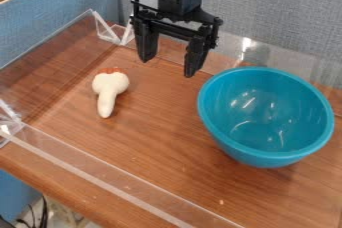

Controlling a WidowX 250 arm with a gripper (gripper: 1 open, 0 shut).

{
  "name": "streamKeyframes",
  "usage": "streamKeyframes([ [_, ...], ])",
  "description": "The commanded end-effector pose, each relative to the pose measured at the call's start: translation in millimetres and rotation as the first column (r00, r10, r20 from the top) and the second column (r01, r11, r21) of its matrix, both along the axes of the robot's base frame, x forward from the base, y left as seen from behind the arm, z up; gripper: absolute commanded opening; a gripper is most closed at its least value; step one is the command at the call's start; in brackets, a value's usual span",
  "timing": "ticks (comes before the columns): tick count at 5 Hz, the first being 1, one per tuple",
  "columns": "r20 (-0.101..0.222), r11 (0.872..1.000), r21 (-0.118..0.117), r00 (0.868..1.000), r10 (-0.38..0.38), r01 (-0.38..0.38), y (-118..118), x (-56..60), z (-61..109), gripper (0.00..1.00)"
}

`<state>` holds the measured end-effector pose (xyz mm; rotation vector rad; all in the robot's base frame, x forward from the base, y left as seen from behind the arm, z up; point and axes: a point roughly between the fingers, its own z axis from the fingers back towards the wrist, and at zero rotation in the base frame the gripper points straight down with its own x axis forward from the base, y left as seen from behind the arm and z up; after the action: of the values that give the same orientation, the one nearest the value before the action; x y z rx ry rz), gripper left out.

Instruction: Put the mushroom in the blue bowl

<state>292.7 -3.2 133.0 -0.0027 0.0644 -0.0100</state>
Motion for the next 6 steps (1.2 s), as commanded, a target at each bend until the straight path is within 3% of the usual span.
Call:
streamKeyframes([
  [1,-0.001,0.998,-0.003,0.998,0.056,-0.056,26,-9.9,-1.2,1.00],
  [2,0.005,0.992,0.001,0.992,0.130,-0.130,76,-26.3,-13.8,1.00],
  [3,0.038,0.984,-0.005,0.983,0.179,-0.179,113,-35.8,-31.0,1.00],
  [4,0.062,0.988,-0.021,0.986,0.155,-0.154,97,-33.3,-40.0,1.00],
  [5,0.071,0.998,-0.019,0.996,0.056,-0.054,89,-26.6,-51.9,1.00],
  [6,0.079,1.000,-0.015,0.997,-0.024,0.025,88,-18.7,-66.7,0.00],
])
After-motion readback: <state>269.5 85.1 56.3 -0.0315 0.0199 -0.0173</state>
